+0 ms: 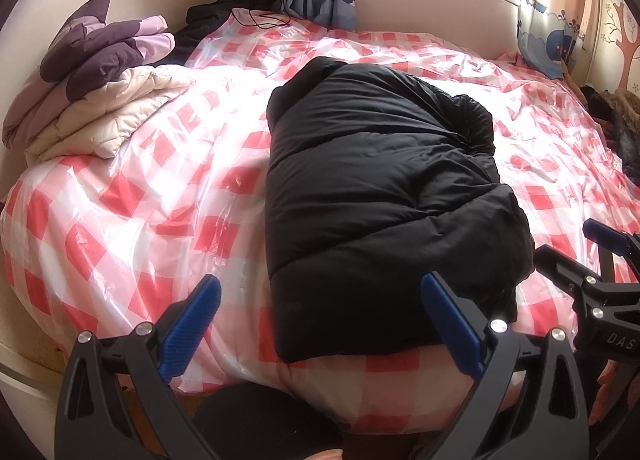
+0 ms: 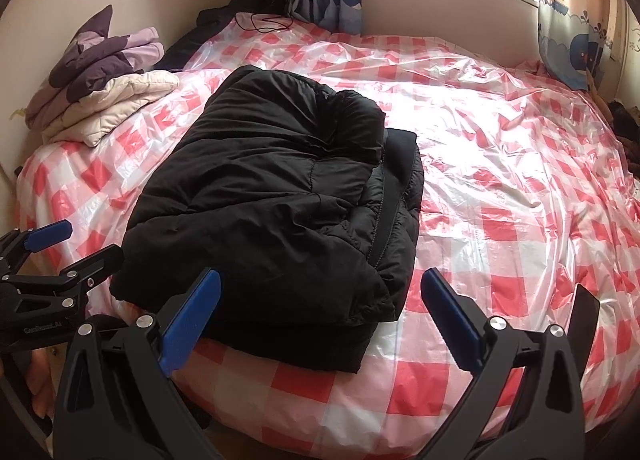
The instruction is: Fold large clothes
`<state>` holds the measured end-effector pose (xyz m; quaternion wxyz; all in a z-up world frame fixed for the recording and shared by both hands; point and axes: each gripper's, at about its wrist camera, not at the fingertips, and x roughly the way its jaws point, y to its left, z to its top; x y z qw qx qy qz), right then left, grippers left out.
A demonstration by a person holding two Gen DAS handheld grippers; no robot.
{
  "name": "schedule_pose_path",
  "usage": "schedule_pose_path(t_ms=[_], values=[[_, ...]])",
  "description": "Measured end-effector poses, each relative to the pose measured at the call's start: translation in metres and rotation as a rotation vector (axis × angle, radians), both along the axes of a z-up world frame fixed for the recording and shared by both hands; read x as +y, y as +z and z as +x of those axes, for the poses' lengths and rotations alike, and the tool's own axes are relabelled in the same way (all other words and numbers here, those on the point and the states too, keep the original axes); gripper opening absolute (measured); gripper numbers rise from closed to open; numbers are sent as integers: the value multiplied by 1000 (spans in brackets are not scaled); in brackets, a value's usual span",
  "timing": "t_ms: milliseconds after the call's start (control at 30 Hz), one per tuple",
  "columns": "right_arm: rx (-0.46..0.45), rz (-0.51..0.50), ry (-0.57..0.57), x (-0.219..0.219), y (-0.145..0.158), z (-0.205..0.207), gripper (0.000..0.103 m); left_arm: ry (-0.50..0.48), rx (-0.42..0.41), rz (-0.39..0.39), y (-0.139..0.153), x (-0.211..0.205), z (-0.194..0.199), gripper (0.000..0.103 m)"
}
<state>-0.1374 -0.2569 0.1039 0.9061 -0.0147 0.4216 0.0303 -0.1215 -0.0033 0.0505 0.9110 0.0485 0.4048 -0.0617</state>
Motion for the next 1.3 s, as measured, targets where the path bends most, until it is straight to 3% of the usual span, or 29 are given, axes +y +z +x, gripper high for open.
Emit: schedule_pose_path(t_ms=[233, 1300], values=[[5, -2, 1, 1, 0, 2, 97, 32, 9, 36, 0, 1, 1, 96], [34, 23, 13, 2, -12, 3, 97, 24, 4, 30, -3, -7, 0, 96]])
